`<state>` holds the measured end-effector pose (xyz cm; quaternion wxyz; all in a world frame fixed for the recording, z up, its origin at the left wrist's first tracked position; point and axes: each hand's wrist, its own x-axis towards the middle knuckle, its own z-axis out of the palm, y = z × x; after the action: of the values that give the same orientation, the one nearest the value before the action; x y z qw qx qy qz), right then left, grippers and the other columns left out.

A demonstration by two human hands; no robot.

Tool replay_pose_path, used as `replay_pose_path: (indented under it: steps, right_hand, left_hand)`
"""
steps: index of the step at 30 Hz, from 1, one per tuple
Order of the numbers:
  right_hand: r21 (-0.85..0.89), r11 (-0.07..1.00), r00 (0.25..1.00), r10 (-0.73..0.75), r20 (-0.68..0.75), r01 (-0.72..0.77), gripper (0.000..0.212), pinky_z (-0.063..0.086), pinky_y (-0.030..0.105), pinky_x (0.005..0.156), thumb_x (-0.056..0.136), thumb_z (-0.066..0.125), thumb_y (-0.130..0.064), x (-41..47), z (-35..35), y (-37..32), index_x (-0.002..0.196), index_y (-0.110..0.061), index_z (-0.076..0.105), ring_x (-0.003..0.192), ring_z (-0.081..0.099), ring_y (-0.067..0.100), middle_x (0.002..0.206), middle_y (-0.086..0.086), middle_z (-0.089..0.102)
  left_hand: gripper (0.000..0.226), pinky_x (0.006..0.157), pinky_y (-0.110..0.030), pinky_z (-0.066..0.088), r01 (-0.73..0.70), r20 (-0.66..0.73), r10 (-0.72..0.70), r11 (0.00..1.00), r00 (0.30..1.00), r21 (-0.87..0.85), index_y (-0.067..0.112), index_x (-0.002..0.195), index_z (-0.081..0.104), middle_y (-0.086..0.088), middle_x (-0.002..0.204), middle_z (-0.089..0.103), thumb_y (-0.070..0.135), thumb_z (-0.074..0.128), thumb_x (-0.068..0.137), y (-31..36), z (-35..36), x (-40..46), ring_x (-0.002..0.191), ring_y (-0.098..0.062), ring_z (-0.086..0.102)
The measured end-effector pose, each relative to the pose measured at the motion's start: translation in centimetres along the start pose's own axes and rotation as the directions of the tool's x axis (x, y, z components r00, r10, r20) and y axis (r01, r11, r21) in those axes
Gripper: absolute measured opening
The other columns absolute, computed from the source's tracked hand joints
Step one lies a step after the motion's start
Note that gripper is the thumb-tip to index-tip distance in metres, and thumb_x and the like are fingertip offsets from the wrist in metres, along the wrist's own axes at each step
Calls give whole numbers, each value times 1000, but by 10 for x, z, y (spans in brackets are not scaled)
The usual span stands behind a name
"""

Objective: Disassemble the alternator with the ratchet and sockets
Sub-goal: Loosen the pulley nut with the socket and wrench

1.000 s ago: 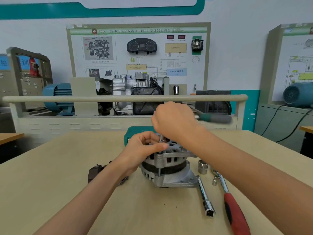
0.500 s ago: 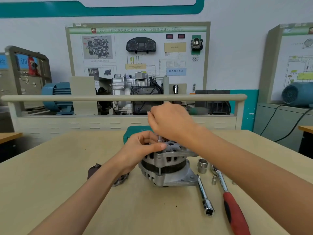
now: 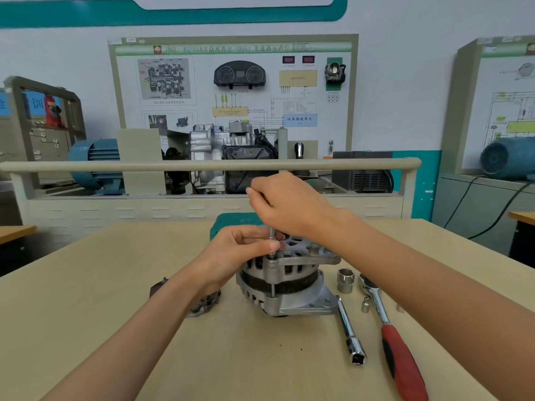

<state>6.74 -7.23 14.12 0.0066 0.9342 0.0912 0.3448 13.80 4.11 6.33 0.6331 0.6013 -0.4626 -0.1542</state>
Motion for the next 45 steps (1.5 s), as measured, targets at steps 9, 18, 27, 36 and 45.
replay_pose_path:
  steps: [9, 18, 27, 36, 45]
  right_hand:
    - [-262, 965, 994, -5, -113, -25, 38, 23, 28, 45, 97, 35, -25, 2, 2, 0, 61, -14, 39, 50, 42, 20, 53, -4, 37]
    - [-166, 978, 992, 127, -23, -129, 40, 26, 29, 49, 96, 37, -24, 2, 1, -2, 58, -18, 30, 52, 40, 20, 56, -1, 35]
    - [-292, 947, 990, -144, -4, 137, 44, 18, 27, 43, 100, 31, -31, 2, -11, 8, 60, -16, 37, 44, 30, 8, 51, -7, 34]
    - [-372, 914, 980, 193, 49, -162, 26, 22, 26, 44, 95, 38, -20, 1, -8, -1, 69, -14, 40, 53, 38, 18, 60, 0, 33]
    - [-311, 929, 980, -186, 77, 201, 40, 20, 27, 43, 101, 24, -36, 0, -17, 10, 71, -17, 42, 44, 28, 6, 52, -8, 33]
  left_hand:
    - [30, 81, -15, 49, 9, 36, -10, 999, 999, 38, 26, 98, 74, -3, 103, 73, 38, 75, 70, 0, -3, -2, 103, -13, 66]
    - [29, 71, -17, 50, 89, -56, -83, 991, 995, 100, 15, 82, 73, -3, 79, 73, 26, 81, 57, 14, 5, 5, 77, -13, 69]
    - [19, 91, -11, 47, 52, 37, -60, 978, 997, 204, 29, 101, 69, 11, 100, 73, 17, 65, 86, 18, 14, -3, 101, -1, 65]
    - [22, 57, -9, 45, 85, -158, -39, 952, 987, 293, 12, 76, 61, 15, 49, 52, 12, 82, 68, 19, 21, 8, 50, 1, 49]
    - [17, 87, -7, 46, 87, 61, -108, 956, 992, 279, 26, 100, 70, 10, 100, 74, 17, 65, 87, 27, 9, 1, 102, 0, 64]
